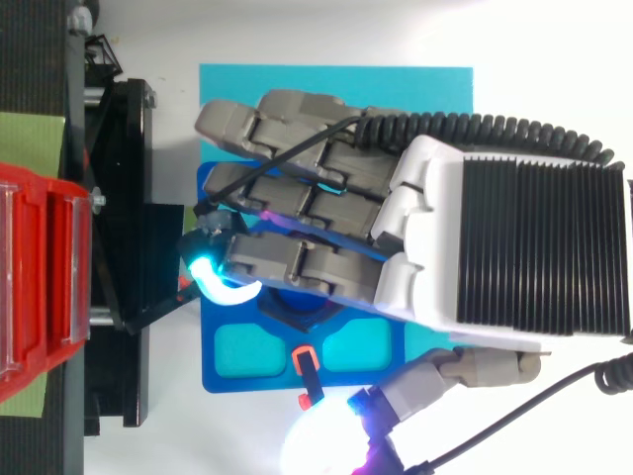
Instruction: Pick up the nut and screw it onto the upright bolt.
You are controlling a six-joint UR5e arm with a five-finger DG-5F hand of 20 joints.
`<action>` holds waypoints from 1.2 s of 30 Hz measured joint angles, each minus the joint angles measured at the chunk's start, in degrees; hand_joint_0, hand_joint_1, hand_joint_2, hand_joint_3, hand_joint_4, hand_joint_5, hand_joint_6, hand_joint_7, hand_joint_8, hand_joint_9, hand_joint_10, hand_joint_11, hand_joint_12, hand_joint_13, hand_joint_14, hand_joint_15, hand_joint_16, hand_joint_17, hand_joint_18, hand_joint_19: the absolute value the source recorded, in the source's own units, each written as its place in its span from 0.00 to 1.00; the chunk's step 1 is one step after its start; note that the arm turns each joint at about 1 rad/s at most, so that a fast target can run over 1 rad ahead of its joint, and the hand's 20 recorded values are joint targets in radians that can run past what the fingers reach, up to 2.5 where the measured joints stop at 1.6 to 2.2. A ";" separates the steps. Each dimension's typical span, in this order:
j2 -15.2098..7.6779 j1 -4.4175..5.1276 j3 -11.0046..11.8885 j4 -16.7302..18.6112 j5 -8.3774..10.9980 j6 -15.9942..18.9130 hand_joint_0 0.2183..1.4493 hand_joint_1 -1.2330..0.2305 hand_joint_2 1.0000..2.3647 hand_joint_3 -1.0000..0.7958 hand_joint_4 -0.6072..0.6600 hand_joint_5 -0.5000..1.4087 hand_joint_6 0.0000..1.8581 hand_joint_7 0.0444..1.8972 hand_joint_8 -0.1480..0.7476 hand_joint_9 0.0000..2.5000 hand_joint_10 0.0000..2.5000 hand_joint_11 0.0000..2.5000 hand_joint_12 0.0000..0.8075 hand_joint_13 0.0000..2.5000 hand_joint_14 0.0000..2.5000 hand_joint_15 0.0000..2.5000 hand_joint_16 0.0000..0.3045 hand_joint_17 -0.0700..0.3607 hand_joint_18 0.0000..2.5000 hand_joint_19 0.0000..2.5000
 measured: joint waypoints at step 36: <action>0.00 -3.18 -0.03 -2.96 -6.15 0.28 0.22 0.69 0.00 0.28 0.72 0.19 0.27 0.55 0.51 0.18 0.00 0.00 0.44 0.15 0.00 0.00 0.14 0.39 0.10 0.00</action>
